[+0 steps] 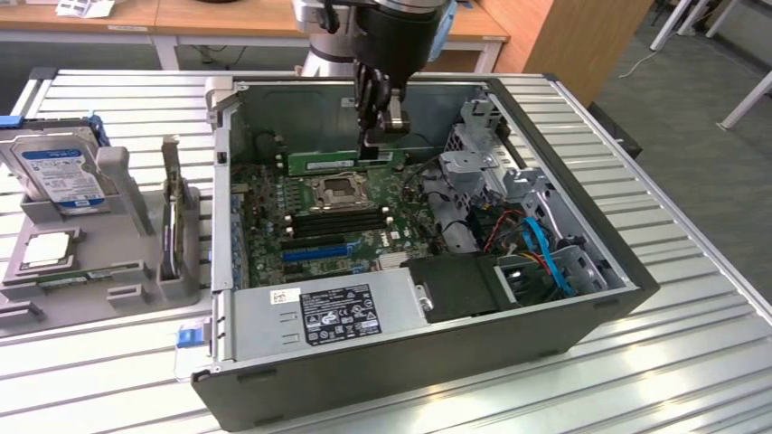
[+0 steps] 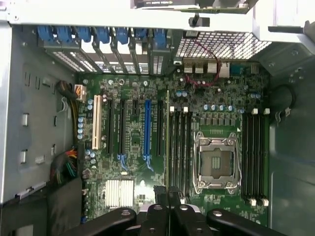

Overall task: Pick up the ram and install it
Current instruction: 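Pick up the ram and move it above insertion slot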

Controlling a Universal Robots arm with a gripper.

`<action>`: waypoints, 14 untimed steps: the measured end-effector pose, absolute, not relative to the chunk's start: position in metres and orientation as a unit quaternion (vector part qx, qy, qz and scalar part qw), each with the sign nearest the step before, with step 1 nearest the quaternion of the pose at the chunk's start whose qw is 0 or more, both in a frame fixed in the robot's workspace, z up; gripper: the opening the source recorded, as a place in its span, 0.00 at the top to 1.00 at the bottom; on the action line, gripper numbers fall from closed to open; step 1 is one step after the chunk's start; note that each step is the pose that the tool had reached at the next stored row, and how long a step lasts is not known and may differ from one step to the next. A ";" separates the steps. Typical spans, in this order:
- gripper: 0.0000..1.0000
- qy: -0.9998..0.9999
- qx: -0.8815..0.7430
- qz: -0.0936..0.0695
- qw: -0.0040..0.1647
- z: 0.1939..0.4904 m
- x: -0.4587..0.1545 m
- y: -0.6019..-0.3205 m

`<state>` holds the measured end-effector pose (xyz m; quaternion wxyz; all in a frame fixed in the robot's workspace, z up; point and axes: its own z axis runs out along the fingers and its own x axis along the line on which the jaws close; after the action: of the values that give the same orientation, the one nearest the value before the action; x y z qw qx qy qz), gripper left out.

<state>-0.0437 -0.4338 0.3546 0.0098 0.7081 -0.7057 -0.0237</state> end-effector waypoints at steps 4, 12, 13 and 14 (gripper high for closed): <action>0.89 -0.706 0.708 -0.024 0.010 0.355 -0.038 -0.434; 0.89 -0.706 0.708 -0.024 0.010 0.354 -0.038 -0.431; 0.89 -0.706 0.708 -0.024 0.010 0.354 -0.038 -0.430; 0.89 -0.706 0.708 -0.024 0.010 0.354 -0.038 -0.429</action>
<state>-0.0377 -0.4289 0.3537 0.0103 0.7081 -0.7056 -0.0243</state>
